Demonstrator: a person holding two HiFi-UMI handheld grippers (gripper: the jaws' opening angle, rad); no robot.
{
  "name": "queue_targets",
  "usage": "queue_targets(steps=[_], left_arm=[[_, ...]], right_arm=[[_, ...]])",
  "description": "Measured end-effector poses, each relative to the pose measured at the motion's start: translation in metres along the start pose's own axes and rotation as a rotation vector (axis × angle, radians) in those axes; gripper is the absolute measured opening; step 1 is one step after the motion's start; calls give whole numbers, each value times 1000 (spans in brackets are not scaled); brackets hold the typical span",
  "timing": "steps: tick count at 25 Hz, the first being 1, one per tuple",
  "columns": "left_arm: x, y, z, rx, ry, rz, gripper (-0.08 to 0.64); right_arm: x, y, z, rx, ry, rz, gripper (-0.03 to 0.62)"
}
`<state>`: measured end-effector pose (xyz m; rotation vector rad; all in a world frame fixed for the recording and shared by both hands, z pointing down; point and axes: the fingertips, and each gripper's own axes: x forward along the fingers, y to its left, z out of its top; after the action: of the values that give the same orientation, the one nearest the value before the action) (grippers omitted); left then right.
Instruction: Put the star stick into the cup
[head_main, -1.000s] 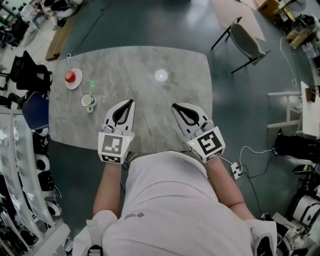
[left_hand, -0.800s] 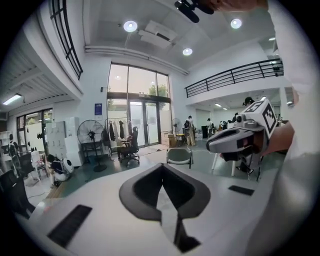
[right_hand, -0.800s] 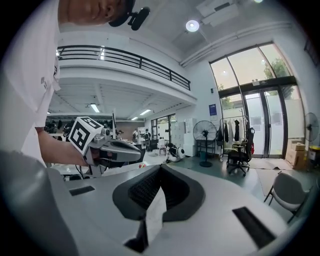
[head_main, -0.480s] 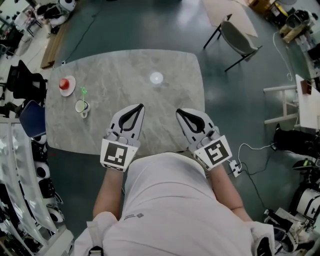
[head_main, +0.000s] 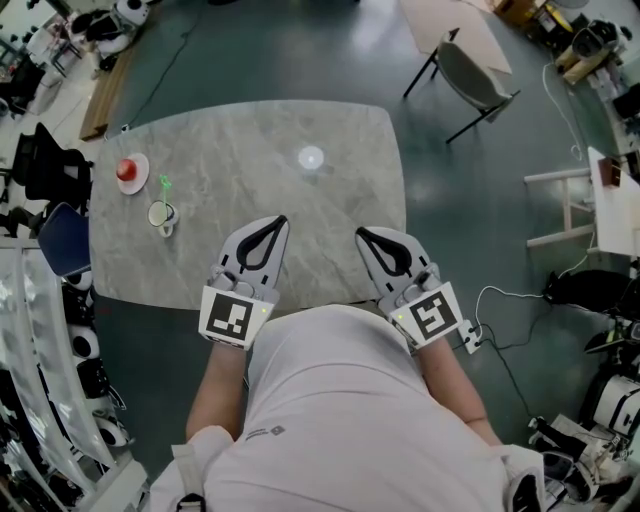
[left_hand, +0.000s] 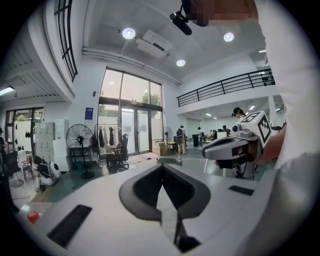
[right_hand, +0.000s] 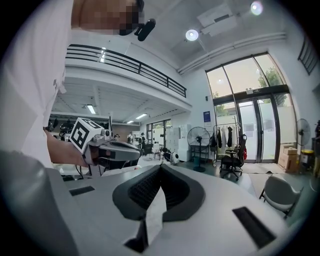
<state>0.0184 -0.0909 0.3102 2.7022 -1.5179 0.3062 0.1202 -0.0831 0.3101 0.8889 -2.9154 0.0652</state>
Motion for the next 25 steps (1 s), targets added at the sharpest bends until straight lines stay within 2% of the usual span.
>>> queue_targets(steps=[12,25], left_arm=[[-11,13,-7,3,17,19,3],[-23,38,-18,-5,43,18,3]], right_arm=[[-4,2,-16,14,45,-49,7],[22,13,-20,18,75,-53,7]])
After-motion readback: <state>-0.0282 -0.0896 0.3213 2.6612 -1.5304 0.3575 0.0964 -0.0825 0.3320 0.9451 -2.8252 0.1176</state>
